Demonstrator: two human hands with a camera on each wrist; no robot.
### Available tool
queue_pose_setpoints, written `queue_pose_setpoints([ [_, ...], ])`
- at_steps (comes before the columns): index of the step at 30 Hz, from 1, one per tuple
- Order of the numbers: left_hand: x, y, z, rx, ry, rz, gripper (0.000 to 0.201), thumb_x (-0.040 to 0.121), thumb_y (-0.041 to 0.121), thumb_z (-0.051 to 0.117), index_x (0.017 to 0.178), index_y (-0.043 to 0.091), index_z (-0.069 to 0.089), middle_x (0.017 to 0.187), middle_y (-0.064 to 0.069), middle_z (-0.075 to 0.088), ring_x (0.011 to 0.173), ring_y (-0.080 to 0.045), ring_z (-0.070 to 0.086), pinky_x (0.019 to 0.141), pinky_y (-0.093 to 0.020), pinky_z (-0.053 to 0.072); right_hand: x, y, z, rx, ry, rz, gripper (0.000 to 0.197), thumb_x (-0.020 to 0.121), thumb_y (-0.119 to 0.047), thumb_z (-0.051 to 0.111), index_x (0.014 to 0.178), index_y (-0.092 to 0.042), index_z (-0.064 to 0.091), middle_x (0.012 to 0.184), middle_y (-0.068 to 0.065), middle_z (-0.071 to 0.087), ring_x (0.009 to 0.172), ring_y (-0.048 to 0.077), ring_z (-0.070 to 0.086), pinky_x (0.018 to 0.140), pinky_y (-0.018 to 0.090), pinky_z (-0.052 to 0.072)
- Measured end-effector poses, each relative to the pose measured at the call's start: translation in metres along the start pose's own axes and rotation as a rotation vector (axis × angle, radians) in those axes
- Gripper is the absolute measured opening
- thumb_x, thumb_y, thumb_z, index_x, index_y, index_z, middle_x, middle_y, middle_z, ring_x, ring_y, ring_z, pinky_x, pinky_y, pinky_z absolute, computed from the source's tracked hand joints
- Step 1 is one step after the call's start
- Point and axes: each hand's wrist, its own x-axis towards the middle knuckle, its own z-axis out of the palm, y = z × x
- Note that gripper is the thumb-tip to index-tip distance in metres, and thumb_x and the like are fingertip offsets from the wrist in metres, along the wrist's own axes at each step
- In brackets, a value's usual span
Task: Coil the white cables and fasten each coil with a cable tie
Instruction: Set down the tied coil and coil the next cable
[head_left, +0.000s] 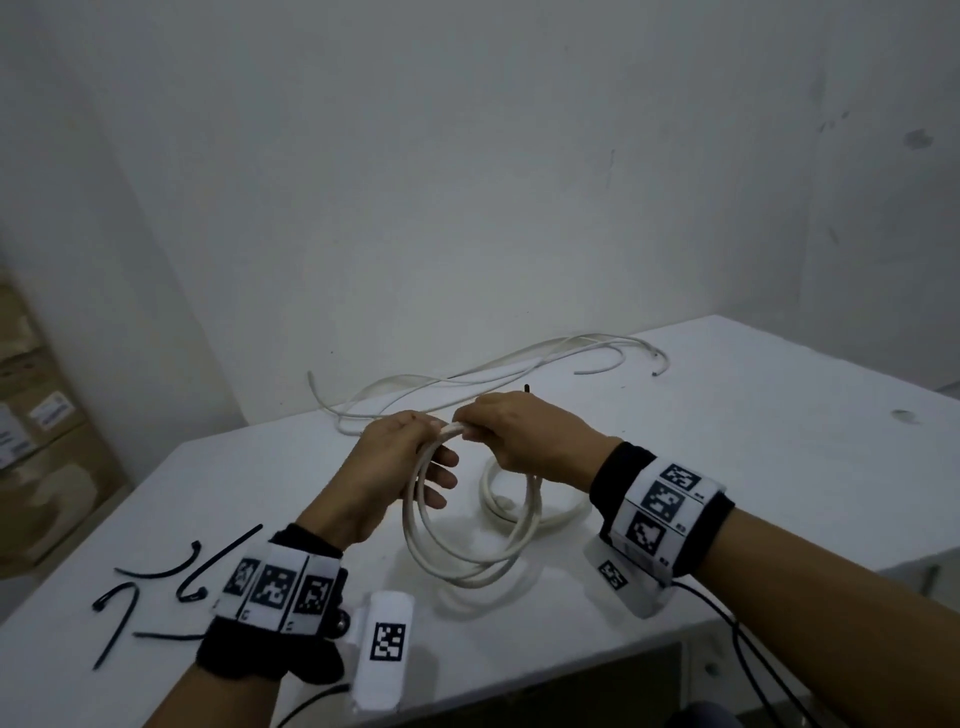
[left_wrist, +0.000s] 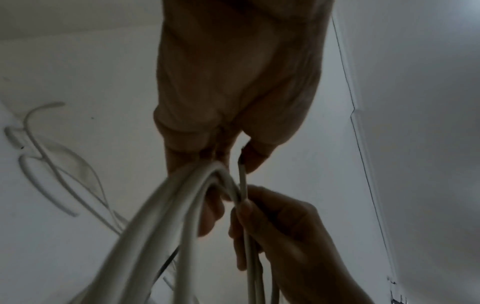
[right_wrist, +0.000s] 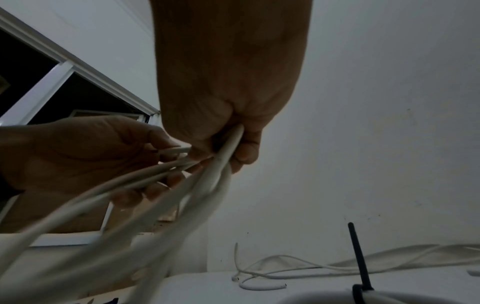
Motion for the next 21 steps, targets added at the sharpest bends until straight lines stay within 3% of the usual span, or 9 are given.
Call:
queue_pose_setpoints([
  [3, 0.004, 0.011, -0.012, 0.075, -0.121, -0.048, 0.024, 0.094, 0.013, 0.049, 0.099, -0.008, 0.061, 0.08, -0.018, 0.064, 0.061, -0.029, 0.063, 0.058, -0.038, 0.056, 0.006, -0.004, -0.003, 0.054, -0.005, -0.056, 0.024, 0.099, -0.017, 0.045, 0.11, -0.006, 0.062, 0.1, 0.01, 0.064, 0.092, 0.024, 0.058, 0.081, 0.033, 0.046],
  [7, 0.007, 0.011, -0.015, -0.037, -0.136, -0.032, 0.014, 0.095, 0.012, 0.044, 0.091, 0.003, 0.055, 0.06, -0.003, 0.041, 0.044, -0.016, 0.039, 0.044, -0.026, 0.035, 0.017, -0.01, -0.004, 0.131, 0.056, -0.004, 0.029, 0.096, -0.021, 0.052, 0.122, -0.009, 0.056, 0.106, 0.008, 0.068, 0.097, 0.022, 0.06, 0.079, 0.023, 0.043],
  [10, 0.008, 0.002, -0.012, -0.243, -0.072, 0.01, 0.015, 0.096, 0.006, 0.04, 0.089, 0.005, 0.053, 0.059, 0.0, 0.036, 0.046, -0.011, 0.034, 0.042, -0.022, 0.029, 0.017, -0.014, -0.003, 0.591, 0.098, 0.184, 0.038, 0.088, -0.022, 0.064, 0.123, -0.017, 0.05, 0.09, 0.006, 0.068, 0.075, 0.017, 0.063, 0.065, 0.019, 0.047],
  [12, 0.008, -0.004, -0.013, -0.372, -0.009, 0.029, 0.018, 0.096, 0.003, 0.038, 0.087, 0.005, 0.054, 0.059, 0.0, 0.036, 0.047, -0.01, 0.034, 0.042, -0.021, 0.03, 0.013, -0.013, -0.003, 0.946, 0.033, 0.295, 0.04, 0.086, -0.024, 0.068, 0.12, -0.016, 0.05, 0.083, 0.008, 0.065, 0.066, 0.02, 0.064, 0.058, 0.027, 0.05],
  [14, 0.008, -0.01, -0.019, -0.471, 0.066, 0.031, 0.02, 0.096, 0.004, 0.037, 0.088, 0.006, 0.056, 0.058, 0.0, 0.036, 0.046, -0.01, 0.035, 0.042, -0.021, 0.032, 0.008, -0.007, 0.0, 1.148, -0.069, 0.351, 0.038, 0.086, -0.025, 0.068, 0.118, -0.011, 0.05, 0.08, 0.012, 0.064, 0.063, 0.025, 0.063, 0.054, 0.029, 0.051],
  [18, 0.01, -0.018, -0.036, -0.635, 0.171, 0.016, 0.019, 0.098, 0.01, 0.039, 0.088, 0.007, 0.055, 0.058, 0.001, 0.037, 0.045, -0.01, 0.037, 0.04, -0.021, 0.036, -0.003, -0.003, 0.013, 1.382, -0.225, 0.438, 0.015, 0.093, -0.017, 0.057, 0.104, -0.008, 0.052, 0.071, 0.009, 0.063, 0.061, 0.024, 0.062, 0.058, 0.032, 0.056],
  [19, 0.009, -0.02, -0.038, -0.628, 0.173, 0.014, 0.019, 0.099, 0.01, 0.039, 0.088, 0.007, 0.055, 0.059, 0.0, 0.039, 0.045, -0.011, 0.038, 0.04, -0.021, 0.038, -0.003, -0.004, 0.015, 1.502, -0.201, 0.473, 0.009, 0.096, -0.014, 0.051, 0.101, -0.007, 0.053, 0.068, 0.006, 0.062, 0.059, 0.021, 0.062, 0.058, 0.032, 0.056],
  [21, 0.005, -0.024, -0.037, -0.563, 0.144, 0.021, 0.018, 0.099, 0.011, 0.039, 0.09, 0.007, 0.054, 0.061, -0.002, 0.041, 0.045, -0.013, 0.041, 0.042, -0.023, 0.041, 0.0, -0.01, 0.016, 1.768, -0.086, 0.551, 0.014, 0.098, -0.012, 0.041, 0.094, -0.007, 0.054, 0.06, 0.003, 0.056, 0.054, 0.016, 0.06, 0.057, 0.029, 0.056],
])
